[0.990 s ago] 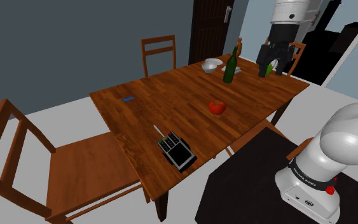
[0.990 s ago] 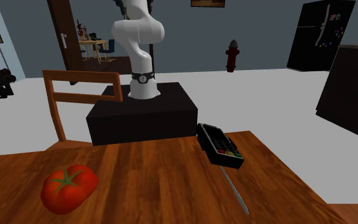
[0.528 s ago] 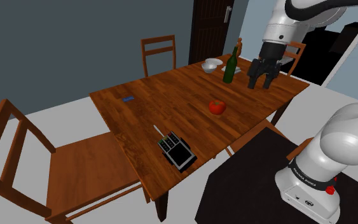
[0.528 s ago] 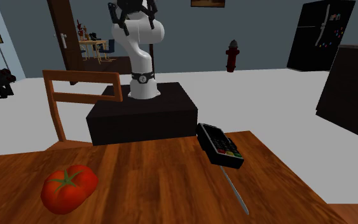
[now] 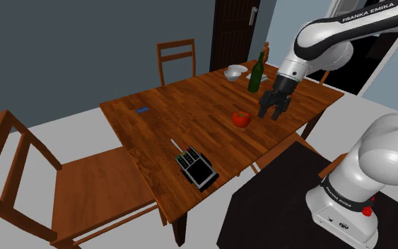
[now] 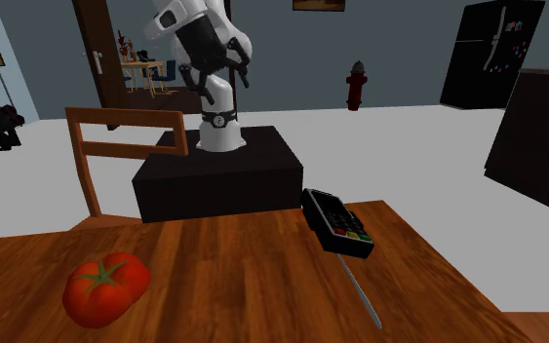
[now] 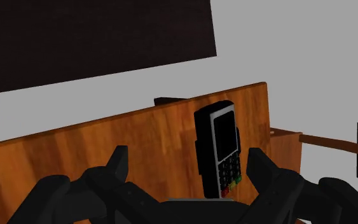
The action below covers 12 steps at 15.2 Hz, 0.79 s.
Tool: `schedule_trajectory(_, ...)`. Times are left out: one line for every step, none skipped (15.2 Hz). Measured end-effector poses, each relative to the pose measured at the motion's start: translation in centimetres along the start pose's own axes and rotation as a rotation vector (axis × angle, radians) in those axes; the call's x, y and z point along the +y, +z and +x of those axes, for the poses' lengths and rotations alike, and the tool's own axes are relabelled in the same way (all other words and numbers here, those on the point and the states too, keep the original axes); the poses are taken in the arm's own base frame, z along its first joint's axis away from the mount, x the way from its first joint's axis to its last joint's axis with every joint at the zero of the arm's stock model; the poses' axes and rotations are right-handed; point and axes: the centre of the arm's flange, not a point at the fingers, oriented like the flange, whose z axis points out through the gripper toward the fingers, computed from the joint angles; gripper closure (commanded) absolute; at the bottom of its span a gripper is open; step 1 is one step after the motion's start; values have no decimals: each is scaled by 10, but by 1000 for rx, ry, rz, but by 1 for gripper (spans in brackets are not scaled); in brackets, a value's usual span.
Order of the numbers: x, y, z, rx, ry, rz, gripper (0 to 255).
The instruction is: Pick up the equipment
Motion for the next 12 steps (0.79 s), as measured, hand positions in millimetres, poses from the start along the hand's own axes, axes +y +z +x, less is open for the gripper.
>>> schedule_trajectory(2, 14, 5, 4, -6, 25, 0)
schedule_trajectory(7, 25, 8, 9, -10, 51, 0)
schedule_trajectory(9, 38, 15, 14, -16, 76, 0)
schedule_trajectory(12, 48, 19, 20, -21, 102, 0)
schedule_trajectory(15, 62, 22, 23, -27, 127, 0)
schedule_trajectory(17, 74, 27, 29, -32, 152, 0)
schedule_trajectory(17, 85, 34, 33, -38, 178, 0)
schedule_trajectory(18, 98, 38, 37, -41, 202, 0)
schedule_trajectory(21, 110, 41, 41, -45, 227, 0)
schedule_trajectory(23, 121, 49, 46, -50, 252, 0)
schedule_trajectory(22, 134, 54, 49, -57, 275, 0)
schedule_trajectory(24, 148, 61, 55, -60, 299, 0)
